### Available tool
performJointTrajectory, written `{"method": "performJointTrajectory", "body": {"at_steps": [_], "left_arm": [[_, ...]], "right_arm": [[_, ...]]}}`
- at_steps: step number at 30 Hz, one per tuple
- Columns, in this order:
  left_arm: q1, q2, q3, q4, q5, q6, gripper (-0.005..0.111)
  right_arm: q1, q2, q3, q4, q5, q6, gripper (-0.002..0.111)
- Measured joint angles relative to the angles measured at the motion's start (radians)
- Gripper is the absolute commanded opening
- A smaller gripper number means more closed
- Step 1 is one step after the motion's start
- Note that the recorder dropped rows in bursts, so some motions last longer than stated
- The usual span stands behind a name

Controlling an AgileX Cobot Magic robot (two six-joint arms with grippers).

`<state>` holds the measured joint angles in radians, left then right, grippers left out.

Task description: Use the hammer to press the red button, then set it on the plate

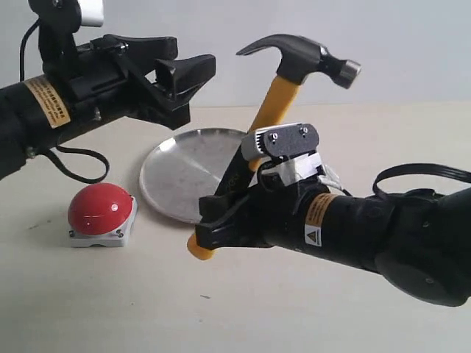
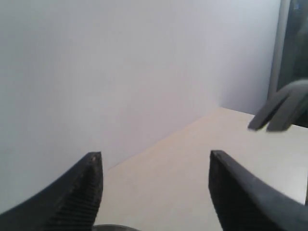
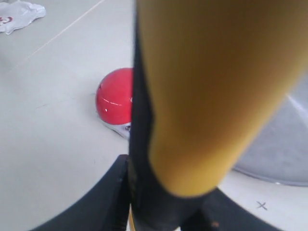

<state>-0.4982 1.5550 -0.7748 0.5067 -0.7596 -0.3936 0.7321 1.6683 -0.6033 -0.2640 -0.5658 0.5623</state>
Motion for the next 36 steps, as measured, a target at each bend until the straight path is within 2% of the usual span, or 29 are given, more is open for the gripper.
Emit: {"method": "performJointTrajectory", "body": {"at_steps": [4,9,11,14,20,24,31,36], "left_arm": [[0.096,-0.001,-0.015,0.261,-0.060,-0.223,0.062],[0.232,-0.001,-0.068,0.656,-0.318,-0.476,0.062],[0.262,0.002,-0.096,0.770,-0.402,-0.530,0.062],[0.274,0.022,-0.134,0.912,-0.441,-0.581,0.062],[0.275,0.070,-0.151,0.994,-0.448,-0.601,0.062],[0.273,0.076,-0.151,1.009,-0.448,-0.610,0.062],[0.208,0.076,-0.152,1.079,-0.448,-0.629,0.062],[0.202,0.076,-0.152,1.094,-0.448,-0.635,0.060]], "right_arm": [[0.000,-0.082,0.000,-0.016,0.048,-0.015,0.000],[0.000,-0.182,0.000,-0.099,0.139,-0.017,0.000],[0.000,-0.215,0.000,-0.160,0.166,0.010,0.000],[0.000,-0.249,0.000,-0.311,0.188,0.101,0.000],[0.000,-0.276,-0.021,-0.679,0.223,0.354,0.000],[0.000,-0.276,-0.049,-0.840,0.288,0.488,0.000],[0.000,-0.276,-0.084,-0.892,0.314,0.539,0.000],[0.000,-0.276,-0.087,-0.898,0.361,0.543,0.000]]}}
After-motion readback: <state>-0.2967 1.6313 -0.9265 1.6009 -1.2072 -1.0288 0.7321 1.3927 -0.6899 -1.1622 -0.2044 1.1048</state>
